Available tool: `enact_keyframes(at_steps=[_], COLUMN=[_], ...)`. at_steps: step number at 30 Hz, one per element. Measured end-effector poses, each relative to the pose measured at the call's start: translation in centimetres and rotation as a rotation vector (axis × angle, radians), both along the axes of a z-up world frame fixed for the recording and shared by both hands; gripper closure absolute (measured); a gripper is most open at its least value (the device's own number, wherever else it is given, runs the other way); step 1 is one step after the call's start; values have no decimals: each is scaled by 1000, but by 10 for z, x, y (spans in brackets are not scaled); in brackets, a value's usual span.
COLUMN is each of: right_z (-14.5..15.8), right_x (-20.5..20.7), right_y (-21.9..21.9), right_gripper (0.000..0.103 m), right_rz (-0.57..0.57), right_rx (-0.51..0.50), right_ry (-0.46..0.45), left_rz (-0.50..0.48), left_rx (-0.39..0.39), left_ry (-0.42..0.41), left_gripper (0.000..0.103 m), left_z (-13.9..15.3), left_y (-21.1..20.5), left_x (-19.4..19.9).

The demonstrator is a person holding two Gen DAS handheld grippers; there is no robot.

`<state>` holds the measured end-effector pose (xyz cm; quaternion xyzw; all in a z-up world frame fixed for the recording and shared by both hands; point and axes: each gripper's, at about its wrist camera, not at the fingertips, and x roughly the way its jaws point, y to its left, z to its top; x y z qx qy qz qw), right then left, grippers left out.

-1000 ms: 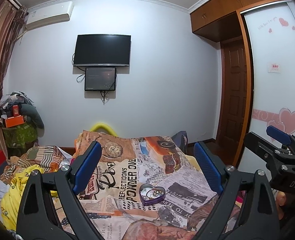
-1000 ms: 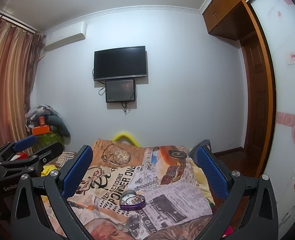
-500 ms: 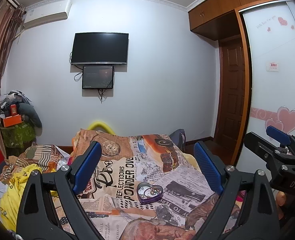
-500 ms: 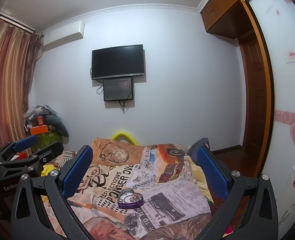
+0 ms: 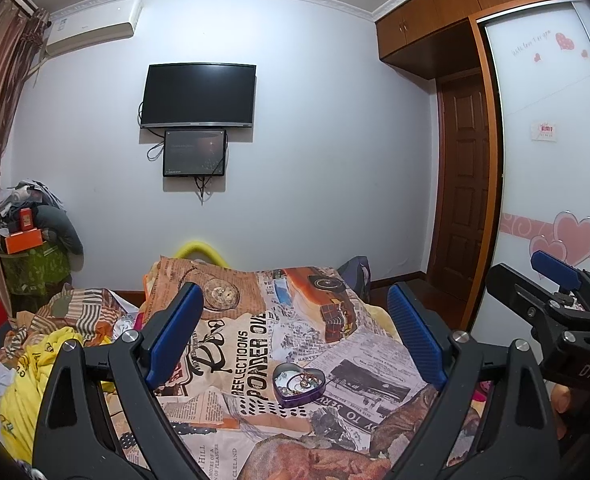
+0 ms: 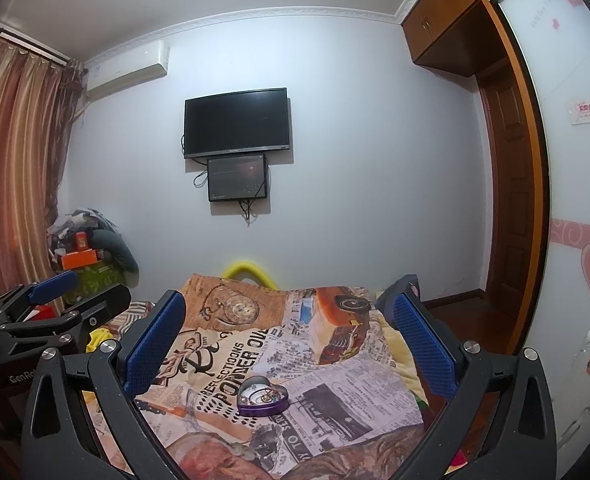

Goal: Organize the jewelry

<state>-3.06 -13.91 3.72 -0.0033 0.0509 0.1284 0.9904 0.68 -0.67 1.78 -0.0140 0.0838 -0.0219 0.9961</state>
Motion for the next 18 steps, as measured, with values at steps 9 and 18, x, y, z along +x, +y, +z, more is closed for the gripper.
enact_keyframes(at_steps=[9,18], right_z=[-1,-6], right_x=[0,6], right_y=[3,5], right_gripper=[0,0], right_rz=[1,5], right_rx=[-3,-11], right_ry=[6,21], left_rz=[-1,-5], left_rx=[-4,-11], left_ry=[6,16], left_gripper=[9,9], left_z=[-2,-4], left_y=[1,4], left_x=[1,5])
